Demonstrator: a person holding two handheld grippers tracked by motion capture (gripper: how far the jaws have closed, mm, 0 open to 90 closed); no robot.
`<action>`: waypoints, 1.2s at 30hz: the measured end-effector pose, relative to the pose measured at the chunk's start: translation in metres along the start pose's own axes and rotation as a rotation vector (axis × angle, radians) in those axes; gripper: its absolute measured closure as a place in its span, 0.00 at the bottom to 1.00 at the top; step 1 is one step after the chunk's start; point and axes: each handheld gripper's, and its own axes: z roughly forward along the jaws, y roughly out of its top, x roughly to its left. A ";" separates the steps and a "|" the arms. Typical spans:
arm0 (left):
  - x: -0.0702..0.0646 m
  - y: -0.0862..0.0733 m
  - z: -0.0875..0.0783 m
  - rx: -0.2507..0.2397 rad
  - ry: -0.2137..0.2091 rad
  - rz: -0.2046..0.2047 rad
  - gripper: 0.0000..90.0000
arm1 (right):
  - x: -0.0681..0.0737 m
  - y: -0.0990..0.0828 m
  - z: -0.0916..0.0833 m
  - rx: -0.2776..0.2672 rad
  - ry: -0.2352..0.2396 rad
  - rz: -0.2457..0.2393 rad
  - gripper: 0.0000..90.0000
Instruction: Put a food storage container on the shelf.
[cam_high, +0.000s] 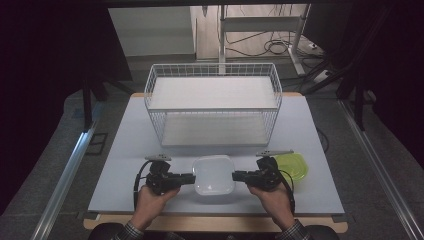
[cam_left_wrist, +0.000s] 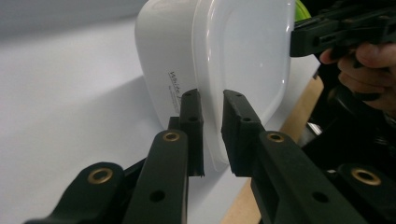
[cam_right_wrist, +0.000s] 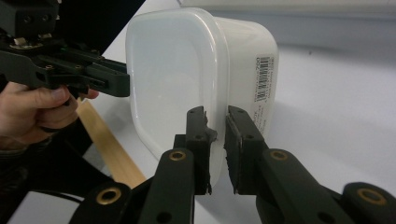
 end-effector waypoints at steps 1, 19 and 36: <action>-0.001 0.000 0.000 -0.004 0.008 0.004 0.88 | 0.001 0.000 0.000 -0.004 -0.009 -0.015 0.89; -0.016 0.034 -0.021 -0.142 0.090 0.078 0.87 | 0.017 0.030 -0.013 -0.119 -0.022 -0.111 0.89; -0.029 0.078 -0.044 -0.211 0.111 0.140 0.87 | 0.026 0.068 -0.030 -0.206 -0.013 -0.149 0.89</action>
